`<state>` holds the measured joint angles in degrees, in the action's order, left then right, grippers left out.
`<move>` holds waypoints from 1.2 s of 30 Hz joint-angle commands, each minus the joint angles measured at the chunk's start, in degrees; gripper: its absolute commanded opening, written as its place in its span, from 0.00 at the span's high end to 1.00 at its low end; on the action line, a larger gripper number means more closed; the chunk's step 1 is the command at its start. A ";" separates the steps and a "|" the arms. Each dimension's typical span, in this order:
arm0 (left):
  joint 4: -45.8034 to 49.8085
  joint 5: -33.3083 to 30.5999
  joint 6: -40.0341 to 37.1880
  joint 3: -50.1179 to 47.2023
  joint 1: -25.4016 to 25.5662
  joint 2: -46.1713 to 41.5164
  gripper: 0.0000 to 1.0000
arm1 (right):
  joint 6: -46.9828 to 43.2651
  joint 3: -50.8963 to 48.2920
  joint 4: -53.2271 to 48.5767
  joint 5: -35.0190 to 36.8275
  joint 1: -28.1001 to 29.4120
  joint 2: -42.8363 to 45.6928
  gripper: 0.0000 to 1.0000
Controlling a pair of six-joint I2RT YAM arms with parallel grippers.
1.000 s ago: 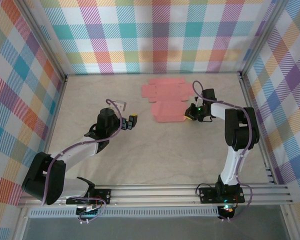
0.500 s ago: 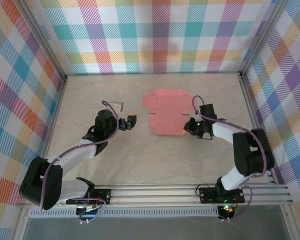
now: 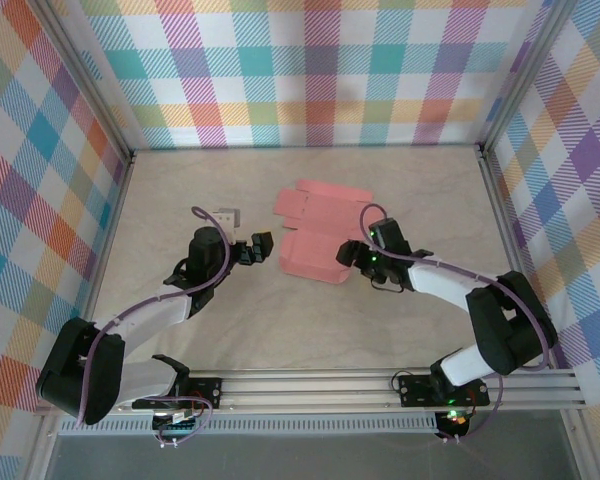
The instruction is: Fold the paper box
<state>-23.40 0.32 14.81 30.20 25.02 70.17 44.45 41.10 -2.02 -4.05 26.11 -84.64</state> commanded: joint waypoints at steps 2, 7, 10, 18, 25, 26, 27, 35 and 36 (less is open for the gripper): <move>-5.04 -0.10 9.86 1.05 3.75 2.07 0.00 | -11.06 5.54 -3.83 -1.48 -6.33 -0.25 0.16; -8.19 -4.13 10.11 1.67 9.19 5.81 0.00 | -17.32 19.15 -8.80 -10.07 -13.05 -11.84 0.19; -8.94 -4.81 10.59 1.49 9.79 6.91 0.00 | -20.49 29.15 -12.01 -12.97 -13.62 -20.96 0.20; -6.76 -5.22 8.38 -1.51 9.88 0.80 0.00 | -18.38 46.49 -19.80 -14.81 -13.54 -36.82 0.19; -1.44 -10.60 7.22 -4.41 9.88 -6.25 0.00 | -17.76 38.63 -17.08 -15.79 -12.44 -34.50 0.27; -1.03 -11.24 7.12 -4.60 9.87 -6.62 0.00 | -17.34 36.15 -16.07 -15.90 -12.20 -33.03 0.28; -0.78 -11.50 6.89 -4.62 9.88 -6.84 0.00 | -16.91 33.97 -15.12 -15.90 -11.95 -31.63 0.29; -0.25 -9.89 6.38 -2.17 9.87 -0.79 0.00 | -10.54 15.99 -8.00 -20.77 -7.05 -17.98 0.31; -1.09 -9.59 6.96 -2.22 9.94 -0.01 0.00 | -9.34 14.08 -7.19 -20.39 -5.85 -16.02 0.31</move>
<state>-25.08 -9.67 21.65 26.48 34.54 68.31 31.09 59.22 -10.39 -22.17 17.74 -104.62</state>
